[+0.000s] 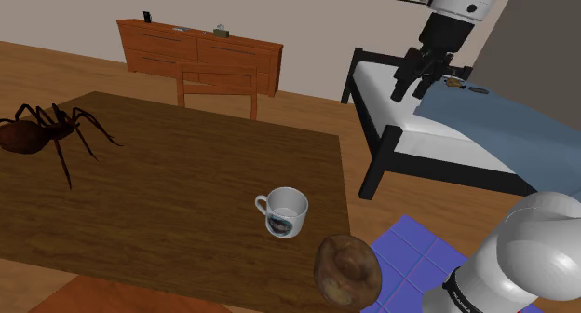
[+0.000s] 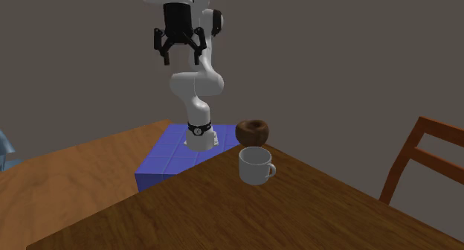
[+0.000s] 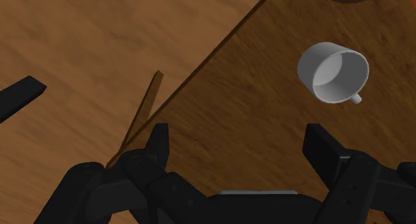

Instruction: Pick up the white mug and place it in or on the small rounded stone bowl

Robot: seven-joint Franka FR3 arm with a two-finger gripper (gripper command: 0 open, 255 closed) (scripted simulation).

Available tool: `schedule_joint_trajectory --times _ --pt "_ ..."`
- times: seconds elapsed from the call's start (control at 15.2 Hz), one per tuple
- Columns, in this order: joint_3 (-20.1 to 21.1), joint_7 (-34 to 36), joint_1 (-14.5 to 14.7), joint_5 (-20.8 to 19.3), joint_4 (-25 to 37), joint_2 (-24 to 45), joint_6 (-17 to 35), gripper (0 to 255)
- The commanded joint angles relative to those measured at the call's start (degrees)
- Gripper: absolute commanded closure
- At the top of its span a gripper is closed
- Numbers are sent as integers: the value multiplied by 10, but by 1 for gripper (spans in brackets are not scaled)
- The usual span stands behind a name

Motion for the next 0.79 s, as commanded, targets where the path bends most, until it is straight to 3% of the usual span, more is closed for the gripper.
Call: schedule_joint_trajectory --times 0.0,0.73 --pt "0 0 0 0 0 0 0 0" --pt "81 60 31 55 -121 69 182 0"
